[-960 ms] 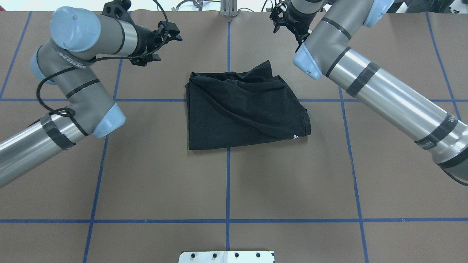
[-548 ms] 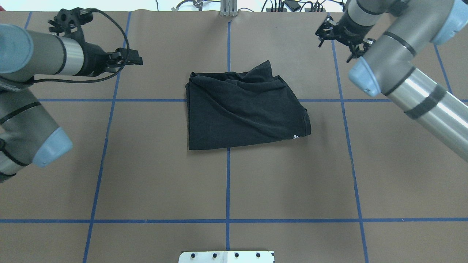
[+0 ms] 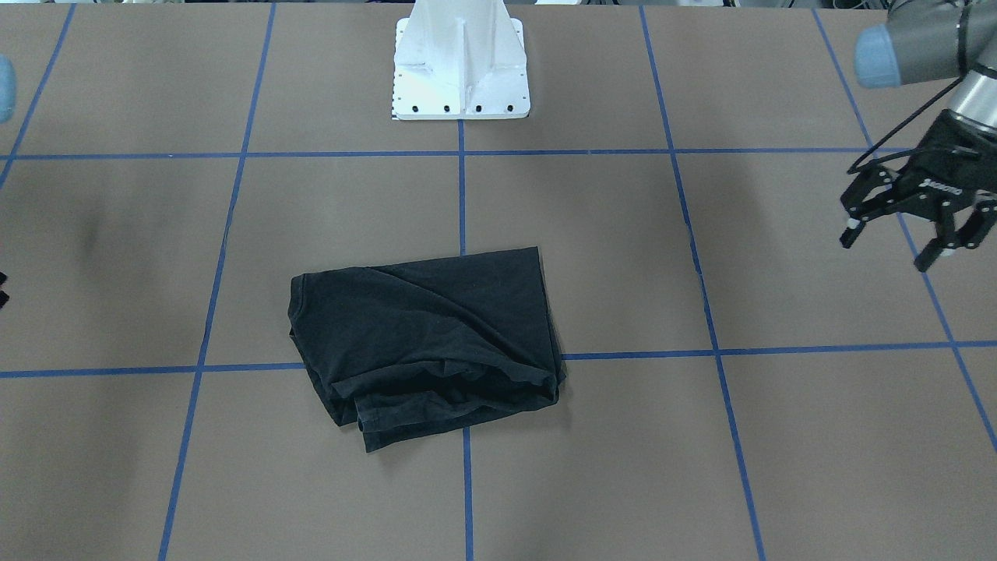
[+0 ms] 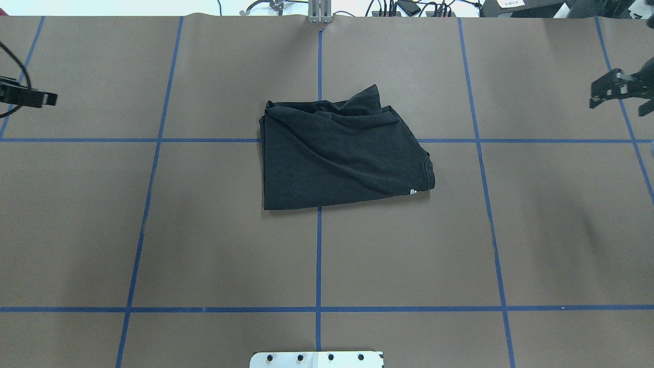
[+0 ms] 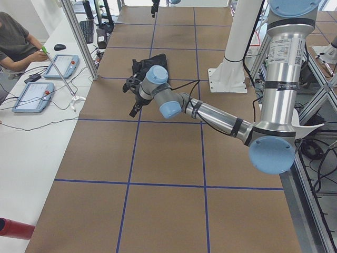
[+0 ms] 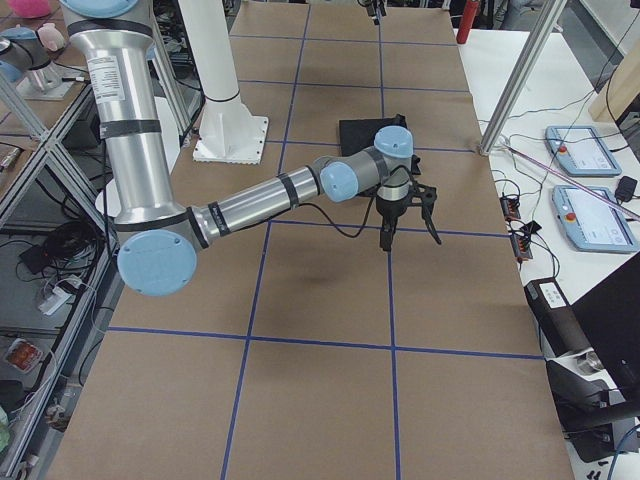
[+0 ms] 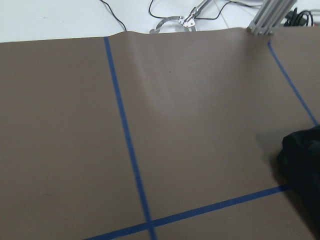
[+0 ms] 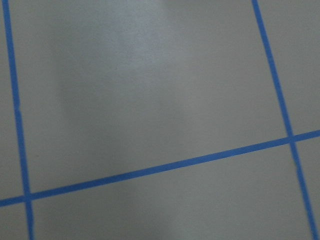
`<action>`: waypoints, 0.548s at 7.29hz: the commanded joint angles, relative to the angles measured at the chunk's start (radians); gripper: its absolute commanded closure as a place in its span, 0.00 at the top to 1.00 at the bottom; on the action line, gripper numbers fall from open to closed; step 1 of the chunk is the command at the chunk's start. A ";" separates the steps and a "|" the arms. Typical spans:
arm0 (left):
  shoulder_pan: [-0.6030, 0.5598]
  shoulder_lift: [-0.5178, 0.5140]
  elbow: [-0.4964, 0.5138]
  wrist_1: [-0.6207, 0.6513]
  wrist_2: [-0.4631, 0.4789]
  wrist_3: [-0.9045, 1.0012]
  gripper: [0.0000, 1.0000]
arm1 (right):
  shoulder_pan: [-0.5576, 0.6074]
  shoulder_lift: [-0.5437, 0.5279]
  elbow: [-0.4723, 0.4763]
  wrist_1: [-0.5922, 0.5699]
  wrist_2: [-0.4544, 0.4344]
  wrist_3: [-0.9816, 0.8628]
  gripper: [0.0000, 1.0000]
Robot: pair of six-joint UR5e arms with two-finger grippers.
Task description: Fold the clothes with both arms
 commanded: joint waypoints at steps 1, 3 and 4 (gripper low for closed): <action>-0.254 0.036 0.146 0.005 -0.162 0.424 0.99 | 0.160 -0.125 0.001 -0.002 0.021 -0.371 1.00; -0.368 0.024 0.281 0.002 -0.189 0.653 1.00 | 0.228 -0.180 -0.004 -0.006 0.023 -0.577 1.00; -0.385 0.020 0.299 0.005 -0.189 0.707 1.00 | 0.237 -0.202 -0.004 -0.006 0.026 -0.627 1.00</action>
